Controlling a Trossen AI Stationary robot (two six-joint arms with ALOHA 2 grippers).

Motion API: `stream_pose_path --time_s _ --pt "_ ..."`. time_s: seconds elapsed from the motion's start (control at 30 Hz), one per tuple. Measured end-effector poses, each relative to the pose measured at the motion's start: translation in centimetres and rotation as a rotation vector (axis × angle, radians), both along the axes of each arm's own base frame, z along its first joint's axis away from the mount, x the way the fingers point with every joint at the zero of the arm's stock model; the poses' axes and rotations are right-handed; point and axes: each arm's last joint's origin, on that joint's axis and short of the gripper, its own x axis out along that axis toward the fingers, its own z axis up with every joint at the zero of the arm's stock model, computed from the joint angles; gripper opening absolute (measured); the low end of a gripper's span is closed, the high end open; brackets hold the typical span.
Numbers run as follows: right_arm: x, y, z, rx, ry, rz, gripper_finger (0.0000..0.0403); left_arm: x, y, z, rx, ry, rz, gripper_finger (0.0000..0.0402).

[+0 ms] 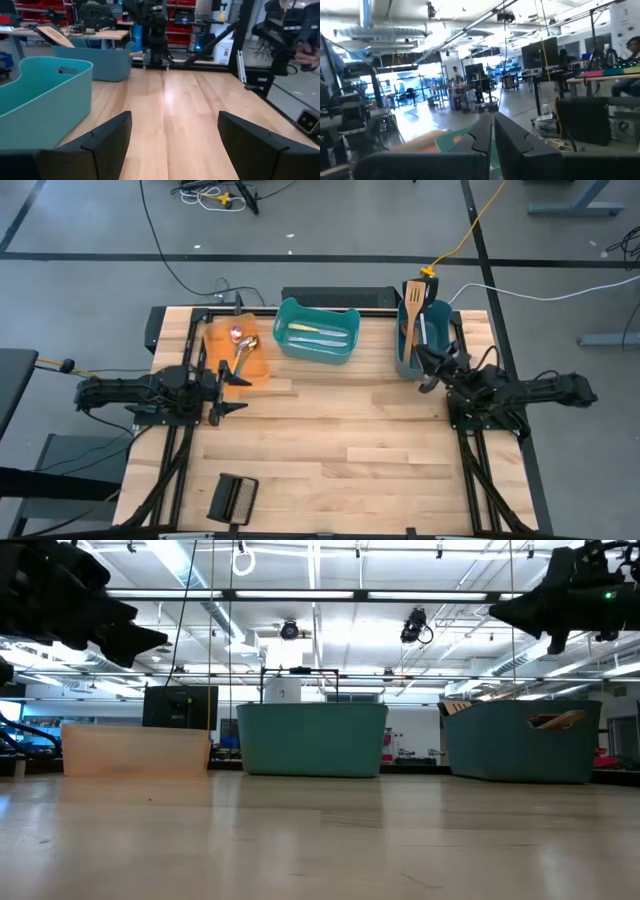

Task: Pick & Place Kitchen Items
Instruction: Return to Home Position

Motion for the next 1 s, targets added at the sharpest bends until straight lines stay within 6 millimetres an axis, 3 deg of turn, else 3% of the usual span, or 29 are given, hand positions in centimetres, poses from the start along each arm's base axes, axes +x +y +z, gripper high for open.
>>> stream_pose_path --time_s 0.17,0.4,0.67,1.0 --pt "-0.8 -0.2 -0.6 0.05 0.031 -0.065 0.0032 0.0 0.1 0.0 0.005 0.002 0.026 0.03" --pt "-1.9 -0.3 0.0 0.029 -0.043 -0.089 0.0032 0.0 0.1 -0.1 -0.02 0.005 0.022 0.03" --pt "-1.4 -0.3 -1.3 0.086 0.064 -0.092 0.0032 0.1 0.1 -0.1 0.003 0.013 0.023 0.03" --pt "-1.3 -0.2 -1.4 0.106 0.06 -0.048 0.0032 0.1 0.1 -0.1 -0.003 0.0 0.024 0.03"
